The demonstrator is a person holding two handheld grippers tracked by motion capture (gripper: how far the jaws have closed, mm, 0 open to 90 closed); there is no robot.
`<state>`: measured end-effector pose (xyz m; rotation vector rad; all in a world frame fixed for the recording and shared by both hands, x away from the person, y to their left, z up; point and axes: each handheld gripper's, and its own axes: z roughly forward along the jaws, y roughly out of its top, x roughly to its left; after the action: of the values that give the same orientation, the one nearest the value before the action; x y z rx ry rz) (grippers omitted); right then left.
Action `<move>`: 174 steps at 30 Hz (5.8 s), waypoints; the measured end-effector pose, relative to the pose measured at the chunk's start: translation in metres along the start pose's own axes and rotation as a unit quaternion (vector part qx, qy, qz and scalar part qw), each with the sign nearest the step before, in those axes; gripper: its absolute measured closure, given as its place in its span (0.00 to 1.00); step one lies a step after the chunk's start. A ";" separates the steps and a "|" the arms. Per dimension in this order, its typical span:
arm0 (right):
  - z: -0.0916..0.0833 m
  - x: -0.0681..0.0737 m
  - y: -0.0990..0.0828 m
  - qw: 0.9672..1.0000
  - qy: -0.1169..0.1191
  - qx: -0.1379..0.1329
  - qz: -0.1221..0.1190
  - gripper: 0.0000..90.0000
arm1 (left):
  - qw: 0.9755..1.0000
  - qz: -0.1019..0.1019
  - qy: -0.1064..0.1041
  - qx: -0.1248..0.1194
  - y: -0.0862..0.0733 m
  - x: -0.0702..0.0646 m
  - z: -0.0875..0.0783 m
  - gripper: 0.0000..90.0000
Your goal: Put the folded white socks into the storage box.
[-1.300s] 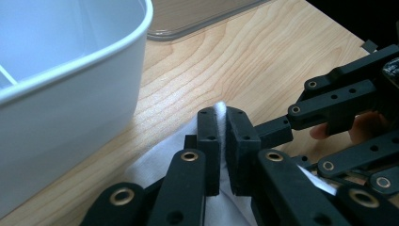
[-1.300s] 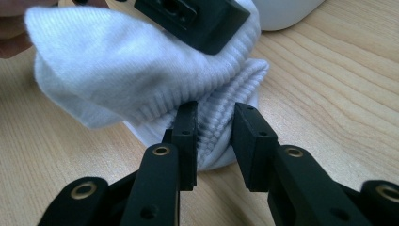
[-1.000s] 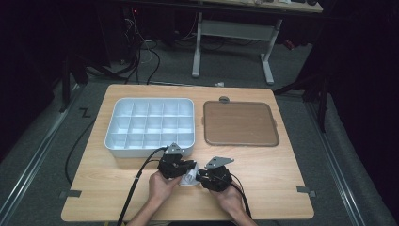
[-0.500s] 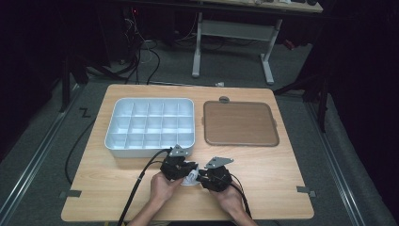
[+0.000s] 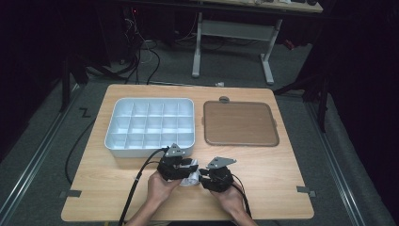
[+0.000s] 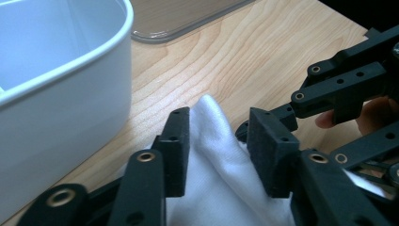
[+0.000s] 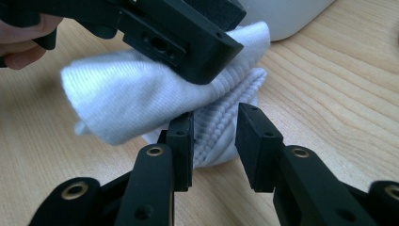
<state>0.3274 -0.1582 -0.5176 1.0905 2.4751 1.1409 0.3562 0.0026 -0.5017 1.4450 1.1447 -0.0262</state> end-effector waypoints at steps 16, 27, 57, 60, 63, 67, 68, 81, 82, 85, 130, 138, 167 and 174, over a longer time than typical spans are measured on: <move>-0.020 0.001 -0.003 1.000 -0.001 -0.022 0.000 0.87 | 1.000 -0.007 -0.018 -0.020 0.006 -0.008 -0.014 0.58; -0.036 0.001 0.001 0.999 0.002 -0.039 0.001 0.89 | 0.999 -0.019 0.008 -0.036 0.004 0.005 -0.038 0.59; -0.004 0.003 0.010 0.999 -0.015 0.012 -0.029 0.89 | 0.998 0.022 0.051 -0.008 -0.024 0.014 -0.022 0.57; -0.001 -0.001 0.006 0.999 -0.015 0.015 -0.026 0.89 | 0.998 0.023 0.054 -0.007 -0.025 0.015 -0.021 0.57; 0.000 -0.001 0.005 0.999 -0.016 0.014 -0.027 0.89 | 0.998 0.020 0.056 -0.005 -0.025 0.016 -0.020 0.56; 0.003 -0.003 0.005 0.999 -0.016 0.014 -0.023 0.88 | 0.998 0.013 0.059 -0.003 -0.023 0.019 -0.019 0.56; 0.004 -0.004 0.004 1.000 -0.016 0.012 -0.024 0.88 | 0.998 0.014 0.059 -0.004 -0.024 0.019 -0.019 0.56; 0.007 -0.006 0.001 1.000 -0.012 0.009 -0.018 0.88 | 0.998 0.006 0.060 -0.003 -0.022 0.021 -0.020 0.53; 0.007 -0.006 0.002 1.000 -0.011 0.009 -0.018 0.88 | 0.998 0.002 0.062 -0.004 -0.022 0.022 -0.020 0.52; 0.008 -0.005 0.002 1.000 -0.009 0.008 -0.016 0.88 | 0.998 0.000 0.064 -0.006 -0.022 0.024 -0.022 0.51; -0.069 -0.068 -0.059 0.988 -0.139 -0.019 0.069 0.75 | 0.993 -0.090 0.077 -0.002 -0.008 0.039 -0.018 0.52; -0.082 -0.090 -0.074 0.979 -0.174 -0.026 0.101 0.70 | 0.992 -0.104 0.077 -0.001 -0.008 0.041 -0.018 0.56; -0.083 -0.100 -0.081 0.972 -0.208 -0.015 0.106 0.56 | 0.996 -0.069 0.057 0.015 -0.014 0.027 -0.016 0.80; -0.083 -0.100 -0.081 0.972 -0.208 -0.015 0.106 0.56 | 0.996 -0.064 0.057 0.019 -0.013 0.025 -0.016 0.81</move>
<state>0.3161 -0.3101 -0.5309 1.4433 2.0499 0.8831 0.3520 0.0270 -0.5225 1.4196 1.3348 -0.0553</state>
